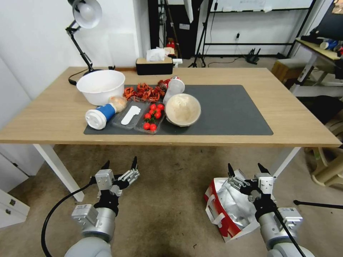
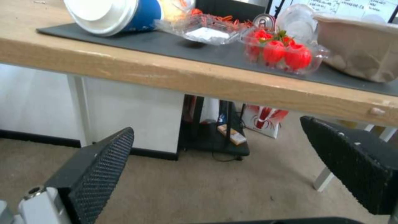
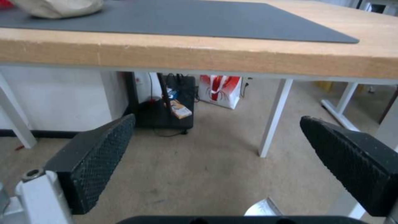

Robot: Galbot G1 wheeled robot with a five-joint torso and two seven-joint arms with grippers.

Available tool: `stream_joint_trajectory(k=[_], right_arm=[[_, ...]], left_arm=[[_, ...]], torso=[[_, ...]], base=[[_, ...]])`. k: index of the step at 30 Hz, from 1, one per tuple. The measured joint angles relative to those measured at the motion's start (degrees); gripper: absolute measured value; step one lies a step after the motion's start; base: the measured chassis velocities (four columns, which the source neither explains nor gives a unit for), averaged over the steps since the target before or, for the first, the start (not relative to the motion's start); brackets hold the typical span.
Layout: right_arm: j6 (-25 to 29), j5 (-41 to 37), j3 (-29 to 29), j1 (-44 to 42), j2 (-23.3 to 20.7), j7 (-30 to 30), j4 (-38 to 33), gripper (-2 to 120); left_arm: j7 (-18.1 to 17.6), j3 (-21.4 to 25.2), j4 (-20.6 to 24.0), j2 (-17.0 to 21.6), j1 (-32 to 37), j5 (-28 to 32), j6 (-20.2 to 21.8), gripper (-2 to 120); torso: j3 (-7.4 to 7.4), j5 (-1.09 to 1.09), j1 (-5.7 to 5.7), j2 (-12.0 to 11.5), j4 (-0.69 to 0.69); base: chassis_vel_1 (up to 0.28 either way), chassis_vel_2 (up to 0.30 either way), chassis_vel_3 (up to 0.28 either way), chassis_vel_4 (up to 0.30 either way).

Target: Pick up the food delivery bag from the floor and place it on the table.

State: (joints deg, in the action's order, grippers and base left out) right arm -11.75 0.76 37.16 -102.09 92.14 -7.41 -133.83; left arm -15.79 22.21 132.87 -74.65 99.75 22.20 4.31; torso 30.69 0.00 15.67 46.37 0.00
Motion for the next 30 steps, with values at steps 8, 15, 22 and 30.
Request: stream_joint_trajectory(k=[8,15,22,30], right_arm=[[-0.1,0.0,-0.1,0.0,0.0,-0.1,0.1,100],[-0.2,0.0,0.0,-0.1,0.0,-0.4,-0.2,100],[-0.3,0.0,0.3,-0.4,0.0,-0.7,-0.6,100],[-0.6,-0.3,0.8,-0.6,0.0,-1.2,-0.8,100]], left_arm=[[0.1,0.2,0.1,0.3,0.0,0.3,0.3,100],[0.3,0.3,0.2,0.5,0.0,0.0,0.1,100],[0.3,0.5,0.0,0.5,0.0,-0.3,-0.2,100],[0.3,0.2,-0.3,-0.1,0.3,-1.0,-0.6,100]], torso=[[-1.24,0.0,-0.83,-2.1,0.0],[-2.23,0.0,-1.54,-3.8,0.0],[-3.21,0.0,-2.28,-5.5,0.0],[-4.41,0.0,-3.04,-7.5,0.0]], base=[[0.0,0.0,0.0,0.0],[0.0,0.0,0.0,0.0],[0.0,0.0,0.0,0.0],[0.0,0.0,0.0,0.0]])
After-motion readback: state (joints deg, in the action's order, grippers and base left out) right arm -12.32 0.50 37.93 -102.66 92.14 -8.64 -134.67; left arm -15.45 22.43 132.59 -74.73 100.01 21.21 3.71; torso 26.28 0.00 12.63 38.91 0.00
